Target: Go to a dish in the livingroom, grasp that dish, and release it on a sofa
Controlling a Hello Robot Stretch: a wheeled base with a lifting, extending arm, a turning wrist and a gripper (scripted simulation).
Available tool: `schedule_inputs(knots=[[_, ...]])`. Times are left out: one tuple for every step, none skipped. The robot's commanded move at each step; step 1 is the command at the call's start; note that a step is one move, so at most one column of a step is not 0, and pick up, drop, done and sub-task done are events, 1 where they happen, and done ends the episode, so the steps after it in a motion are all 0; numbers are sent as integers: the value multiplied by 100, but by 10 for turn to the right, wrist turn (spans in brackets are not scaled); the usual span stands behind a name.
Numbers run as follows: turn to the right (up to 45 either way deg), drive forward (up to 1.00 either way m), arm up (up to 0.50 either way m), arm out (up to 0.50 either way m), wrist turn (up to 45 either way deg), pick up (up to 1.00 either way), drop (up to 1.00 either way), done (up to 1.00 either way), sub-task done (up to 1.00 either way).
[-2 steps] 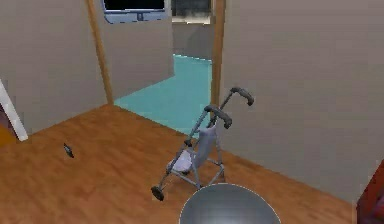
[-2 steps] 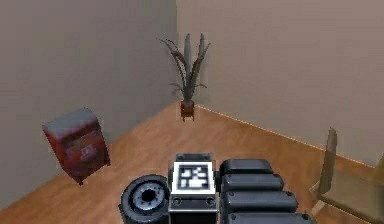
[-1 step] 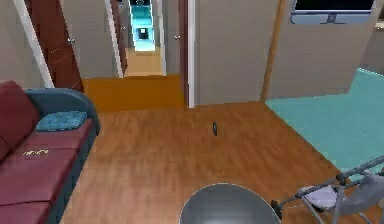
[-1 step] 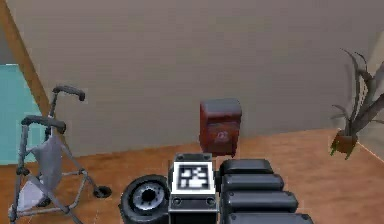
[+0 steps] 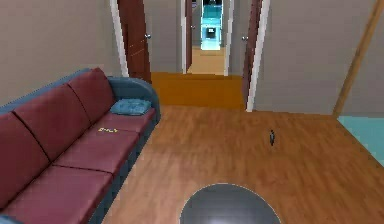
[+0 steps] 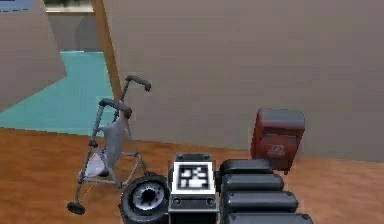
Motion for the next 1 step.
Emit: schedule_inputs(knots=[[0,100,0,0,0,0,0,0,0]])
